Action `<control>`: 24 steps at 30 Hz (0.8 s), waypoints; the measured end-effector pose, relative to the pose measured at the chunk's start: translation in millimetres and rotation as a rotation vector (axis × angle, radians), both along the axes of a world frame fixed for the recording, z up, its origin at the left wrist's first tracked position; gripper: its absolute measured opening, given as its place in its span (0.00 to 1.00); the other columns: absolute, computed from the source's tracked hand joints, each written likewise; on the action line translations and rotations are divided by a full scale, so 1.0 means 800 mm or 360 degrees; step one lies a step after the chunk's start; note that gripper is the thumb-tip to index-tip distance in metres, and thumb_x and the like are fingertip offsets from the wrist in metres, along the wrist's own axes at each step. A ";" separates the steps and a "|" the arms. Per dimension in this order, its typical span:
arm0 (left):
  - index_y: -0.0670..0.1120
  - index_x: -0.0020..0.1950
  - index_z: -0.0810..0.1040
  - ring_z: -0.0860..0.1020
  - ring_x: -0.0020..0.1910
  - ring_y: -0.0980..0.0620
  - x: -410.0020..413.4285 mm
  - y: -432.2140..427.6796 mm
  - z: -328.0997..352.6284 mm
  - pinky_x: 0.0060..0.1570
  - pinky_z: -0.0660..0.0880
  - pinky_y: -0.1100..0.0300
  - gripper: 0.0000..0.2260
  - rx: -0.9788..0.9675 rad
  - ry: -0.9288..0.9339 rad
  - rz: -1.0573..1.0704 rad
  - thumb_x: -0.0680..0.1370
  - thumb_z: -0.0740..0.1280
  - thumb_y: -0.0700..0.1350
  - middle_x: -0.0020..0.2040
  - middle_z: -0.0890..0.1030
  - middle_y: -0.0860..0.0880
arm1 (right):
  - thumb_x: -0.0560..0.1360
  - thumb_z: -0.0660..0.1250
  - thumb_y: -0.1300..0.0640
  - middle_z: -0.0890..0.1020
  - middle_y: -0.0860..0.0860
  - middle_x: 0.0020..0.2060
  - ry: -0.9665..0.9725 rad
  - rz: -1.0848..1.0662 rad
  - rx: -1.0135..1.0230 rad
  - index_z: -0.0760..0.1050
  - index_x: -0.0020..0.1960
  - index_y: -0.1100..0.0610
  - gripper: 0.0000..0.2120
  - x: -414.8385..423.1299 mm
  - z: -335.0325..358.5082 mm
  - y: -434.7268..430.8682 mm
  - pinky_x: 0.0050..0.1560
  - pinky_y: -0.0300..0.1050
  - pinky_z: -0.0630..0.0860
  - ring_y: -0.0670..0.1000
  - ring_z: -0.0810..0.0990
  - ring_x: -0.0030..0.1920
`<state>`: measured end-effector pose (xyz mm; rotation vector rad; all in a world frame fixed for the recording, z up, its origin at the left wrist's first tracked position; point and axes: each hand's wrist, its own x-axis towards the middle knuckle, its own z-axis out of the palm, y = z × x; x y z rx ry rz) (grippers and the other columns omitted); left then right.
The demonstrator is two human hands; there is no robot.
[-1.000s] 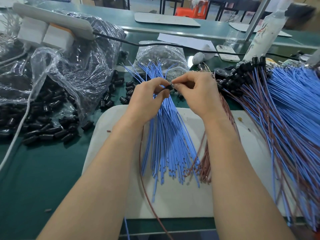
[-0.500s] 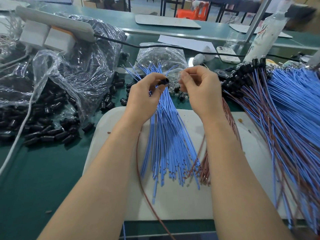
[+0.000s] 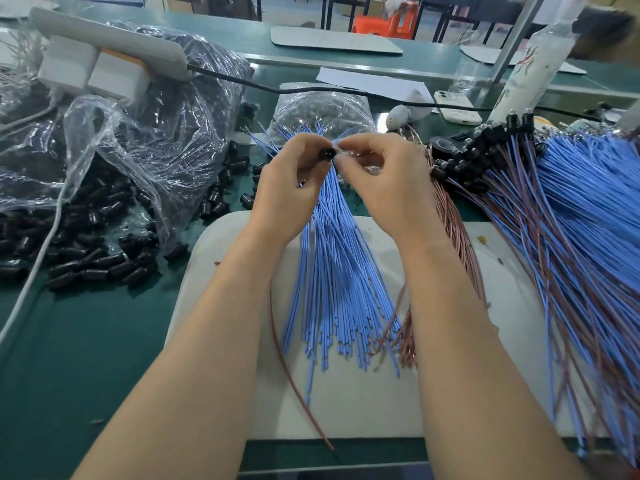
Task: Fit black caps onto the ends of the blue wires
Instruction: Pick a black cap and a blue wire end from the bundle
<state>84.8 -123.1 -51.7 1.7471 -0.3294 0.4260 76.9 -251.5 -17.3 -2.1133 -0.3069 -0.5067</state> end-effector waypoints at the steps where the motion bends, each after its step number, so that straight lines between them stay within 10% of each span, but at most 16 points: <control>1: 0.42 0.55 0.73 0.80 0.53 0.51 0.000 -0.001 0.000 0.58 0.75 0.58 0.10 0.0017 0.0000 0.0011 0.77 0.62 0.31 0.51 0.81 0.46 | 0.73 0.71 0.59 0.81 0.53 0.48 0.0009 0.0003 -0.0059 0.82 0.52 0.56 0.08 0.000 -0.001 0.002 0.53 0.42 0.77 0.48 0.81 0.43; 6: 0.43 0.59 0.73 0.77 0.40 0.60 -0.002 -0.006 -0.003 0.45 0.73 0.70 0.13 0.0328 -0.0019 0.0227 0.76 0.67 0.36 0.49 0.79 0.52 | 0.73 0.71 0.57 0.79 0.54 0.46 -0.0129 -0.0146 -0.0157 0.82 0.50 0.58 0.08 -0.001 -0.004 0.009 0.49 0.34 0.73 0.46 0.77 0.39; 11: 0.42 0.45 0.79 0.76 0.36 0.46 -0.004 -0.010 -0.004 0.39 0.74 0.53 0.05 0.0511 -0.0097 0.0570 0.77 0.65 0.41 0.35 0.79 0.50 | 0.73 0.72 0.53 0.79 0.55 0.43 -0.0146 -0.0189 -0.0174 0.82 0.47 0.58 0.08 -0.004 -0.004 0.017 0.51 0.46 0.75 0.51 0.79 0.41; 24: 0.43 0.44 0.81 0.82 0.40 0.51 -0.002 -0.005 -0.002 0.48 0.79 0.51 0.03 0.0049 0.0019 0.0494 0.74 0.69 0.37 0.36 0.83 0.51 | 0.73 0.68 0.65 0.81 0.46 0.40 -0.0010 0.0160 0.0128 0.76 0.48 0.54 0.07 -0.013 0.021 -0.008 0.46 0.34 0.75 0.43 0.80 0.41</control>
